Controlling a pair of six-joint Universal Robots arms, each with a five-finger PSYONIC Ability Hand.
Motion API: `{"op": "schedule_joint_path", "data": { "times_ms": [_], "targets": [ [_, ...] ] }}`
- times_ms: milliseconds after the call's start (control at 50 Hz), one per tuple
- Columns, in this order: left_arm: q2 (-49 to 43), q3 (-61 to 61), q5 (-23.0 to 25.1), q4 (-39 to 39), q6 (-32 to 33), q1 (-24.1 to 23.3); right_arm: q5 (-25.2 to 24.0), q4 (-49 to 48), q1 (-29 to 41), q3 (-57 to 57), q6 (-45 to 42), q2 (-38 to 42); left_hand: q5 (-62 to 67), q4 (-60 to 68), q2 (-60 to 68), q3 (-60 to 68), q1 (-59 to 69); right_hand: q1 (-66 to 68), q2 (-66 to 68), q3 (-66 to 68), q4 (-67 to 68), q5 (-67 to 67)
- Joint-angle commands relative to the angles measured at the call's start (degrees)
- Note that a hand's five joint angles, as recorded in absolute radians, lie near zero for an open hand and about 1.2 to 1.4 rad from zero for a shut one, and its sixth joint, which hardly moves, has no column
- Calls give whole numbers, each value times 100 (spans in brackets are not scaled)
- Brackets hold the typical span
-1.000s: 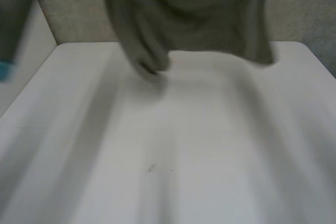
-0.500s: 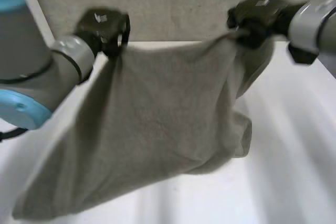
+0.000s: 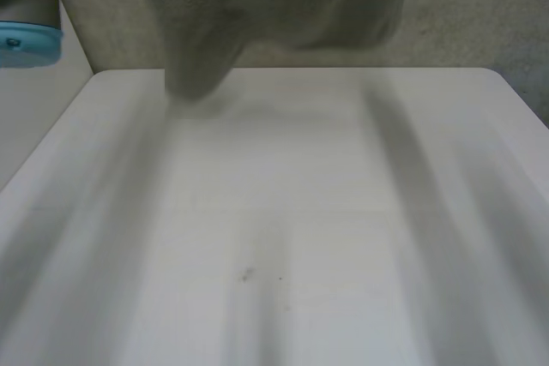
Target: Fold the towel.
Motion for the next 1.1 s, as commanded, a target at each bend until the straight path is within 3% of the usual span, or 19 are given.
{"op": "schedule_joint_path", "data": {
  "times_ms": [20,60,120,180,220,340,380,400,420,500,600,780,880,1100],
  "targets": [
    [487,-1699,-32,75,-368,-5,-791,1264,-109,464,-78,-50,1053,1023,1026,1035,1073,441,310,355,251,190],
    [531,-2792,11,93,-333,-14,-1001,1894,-13,883,-559,177,1053,1023,1026,1035,1073,441,310,355,251,190],
    [531,-3343,20,101,-333,-14,-984,2177,110,1672,-1270,266,1053,1023,1026,1035,1073,441,310,355,251,190],
    [487,-4336,29,172,-333,-5,-993,2169,119,2195,-1625,275,1053,1023,1026,1035,1073,441,310,355,251,190],
    [303,-5114,81,277,-307,-14,-967,1977,119,3158,-2229,336,1053,1023,1026,1035,1073,441,310,355,251,190],
    [-128,-5724,214,453,-227,-23,-765,1747,137,4278,-2996,442,1053,1023,1026,1035,1073,441,310,355,251,190],
    [-181,-5882,362,470,-210,-5,-554,1625,137,4777,-3233,346,-3109,-3138,-3135,-3127,-3088,441,310,355,251,190],
    [-181,-5883,363,471,-210,-5,-554,1624,137,4779,-3234,345,-3133,-3163,-3160,-3151,-3113,441,310,355,251,190],
    [-190,-5883,459,471,-201,-5,-519,1546,137,4988,-3277,232,-4366,-4396,-4392,-4384,-4345,441,310,355,251,190],
    [-155,-5839,609,479,-210,12,-597,1256,119,5525,-3269,-356,-4479,-4509,-4506,-4497,-4459,441,310,355,251,190],
    [-32,-5576,741,488,-210,179,-825,1176,119,5991,-3304,-1041,-5672,-5702,-5699,-5690,-5652,441,310,355,251,190],
    [-181,-5206,1084,655,-210,171,-1019,1220,128,6098,-3251,-1870,-5775,-5804,-5801,-5792,-5754,441,310,355,251,190],
    [-532,-5074,1645,971,-210,153,-984,1228,224,5520,-3164,-2677,-5775,-5804,-5801,-5792,-5754,441,310,355,251,190],
    [-1200,-4829,2139,1068,-245,39,-967,1763,277,4420,-2698,-3091,-5775,-5804,-5801,-5792,-5754,441,310,355,251,190]
  ]
}}
